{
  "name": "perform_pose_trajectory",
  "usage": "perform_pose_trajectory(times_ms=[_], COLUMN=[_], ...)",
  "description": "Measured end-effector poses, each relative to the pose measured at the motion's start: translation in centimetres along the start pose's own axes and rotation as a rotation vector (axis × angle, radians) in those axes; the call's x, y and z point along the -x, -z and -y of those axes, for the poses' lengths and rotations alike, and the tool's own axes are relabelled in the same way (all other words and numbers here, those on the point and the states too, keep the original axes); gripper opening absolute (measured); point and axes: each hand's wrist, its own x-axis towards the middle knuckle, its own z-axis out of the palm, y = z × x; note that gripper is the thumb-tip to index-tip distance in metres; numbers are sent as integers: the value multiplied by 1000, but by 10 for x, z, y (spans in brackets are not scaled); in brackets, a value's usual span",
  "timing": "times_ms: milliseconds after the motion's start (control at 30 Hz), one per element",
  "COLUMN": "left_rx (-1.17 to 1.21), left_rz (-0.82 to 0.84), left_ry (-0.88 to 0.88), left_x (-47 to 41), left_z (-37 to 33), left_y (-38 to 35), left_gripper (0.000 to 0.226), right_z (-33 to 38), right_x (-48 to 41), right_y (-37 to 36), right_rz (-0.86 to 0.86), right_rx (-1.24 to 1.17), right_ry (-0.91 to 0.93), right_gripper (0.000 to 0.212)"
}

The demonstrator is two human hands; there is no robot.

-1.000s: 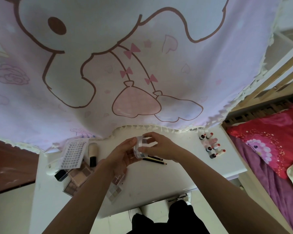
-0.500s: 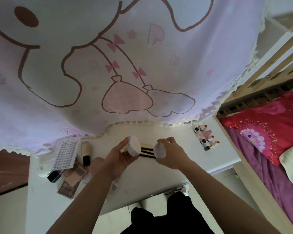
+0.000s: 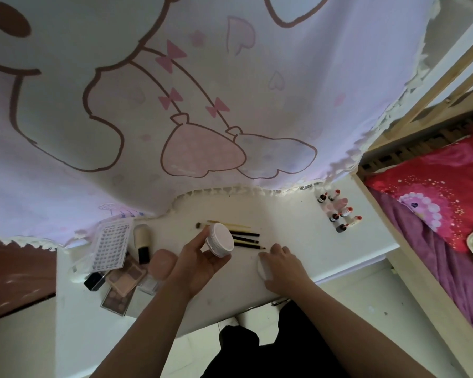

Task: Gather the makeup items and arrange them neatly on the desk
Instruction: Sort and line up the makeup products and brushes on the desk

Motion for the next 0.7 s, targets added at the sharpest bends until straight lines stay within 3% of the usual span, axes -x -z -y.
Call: perform_pose_trajectory(times_ms=[267, 333, 467, 533, 700], left_rx=[12, 7, -40, -76, -126], left_rz=[-6, -6, 14, 43, 176], left_ry=[-6, -6, 8, 27, 54], left_x=[-15, -18, -23, -23, -22], left_z=[11, 14, 18, 20, 25], left_y=[-9, -11, -17, -22, -44], left_gripper=[54, 58, 59, 56, 45], right_z=[-30, -28, -22, -16, -7], right_x=[0, 1, 4, 7, 9], right_y=[7, 14, 46, 62, 87], right_rz=[-28, -72, -130, -136, -148], right_rx=[-37, -183, -720, -845, -684], right_ry=[-45, -76, -95, -50, 79], right_gripper=[99, 110, 105, 103, 100])
